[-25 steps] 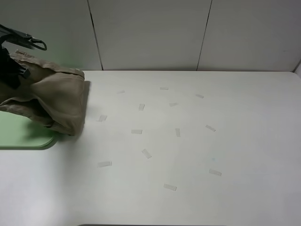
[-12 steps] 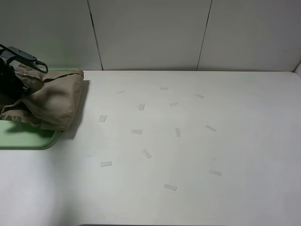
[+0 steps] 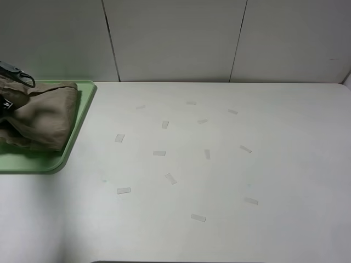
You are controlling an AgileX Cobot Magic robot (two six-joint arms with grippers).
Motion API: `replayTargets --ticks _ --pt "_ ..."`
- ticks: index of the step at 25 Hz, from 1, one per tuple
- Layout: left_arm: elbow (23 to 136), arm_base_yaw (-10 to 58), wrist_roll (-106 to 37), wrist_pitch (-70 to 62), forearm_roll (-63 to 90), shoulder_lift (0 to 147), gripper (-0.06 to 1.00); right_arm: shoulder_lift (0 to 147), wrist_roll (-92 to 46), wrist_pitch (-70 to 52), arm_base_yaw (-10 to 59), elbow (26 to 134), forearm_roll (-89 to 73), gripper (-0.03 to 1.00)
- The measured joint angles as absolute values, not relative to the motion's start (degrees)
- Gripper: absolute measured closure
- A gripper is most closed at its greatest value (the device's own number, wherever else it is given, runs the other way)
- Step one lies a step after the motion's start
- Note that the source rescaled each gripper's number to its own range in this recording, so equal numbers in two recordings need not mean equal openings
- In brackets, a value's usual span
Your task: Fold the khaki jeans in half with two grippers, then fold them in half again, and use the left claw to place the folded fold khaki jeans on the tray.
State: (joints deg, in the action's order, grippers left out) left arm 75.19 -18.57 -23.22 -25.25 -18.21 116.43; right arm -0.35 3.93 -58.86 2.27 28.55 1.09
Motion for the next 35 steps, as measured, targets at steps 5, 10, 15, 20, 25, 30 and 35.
replayTargets --ticks 5,10,15,20,25,30,35 --pt "75.2 -19.1 -23.2 -24.3 -18.4 116.4 0.87 -0.4 3.9 -58.9 2.3 28.6 1.1 -0.03" --pt "75.2 -19.2 -22.5 -20.8 -18.9 116.4 0.32 -0.4 3.9 -58.9 2.3 28.6 1.1 -0.03" --pt "74.7 -19.4 -21.9 -12.2 -18.8 116.4 -0.02 -0.4 3.9 -58.9 2.3 28.6 1.1 -0.03" --pt "74.7 -19.4 -19.0 -13.4 -18.4 116.0 -0.05 -0.4 3.9 -58.9 2.3 28.6 1.1 -0.03" --pt "74.6 -19.4 -17.8 -20.3 -14.3 111.9 -0.05 -0.4 3.9 -58.9 2.3 28.6 1.1 -0.03" --pt "74.6 -17.9 -17.6 -27.1 -7.3 105.2 -0.05 -0.4 3.9 -58.9 2.3 28.6 1.1 -0.03" --pt "74.6 -14.7 -14.9 -40.3 -6.3 98.2 -0.05 -0.4 3.9 -58.9 2.3 28.6 1.0 -0.03"
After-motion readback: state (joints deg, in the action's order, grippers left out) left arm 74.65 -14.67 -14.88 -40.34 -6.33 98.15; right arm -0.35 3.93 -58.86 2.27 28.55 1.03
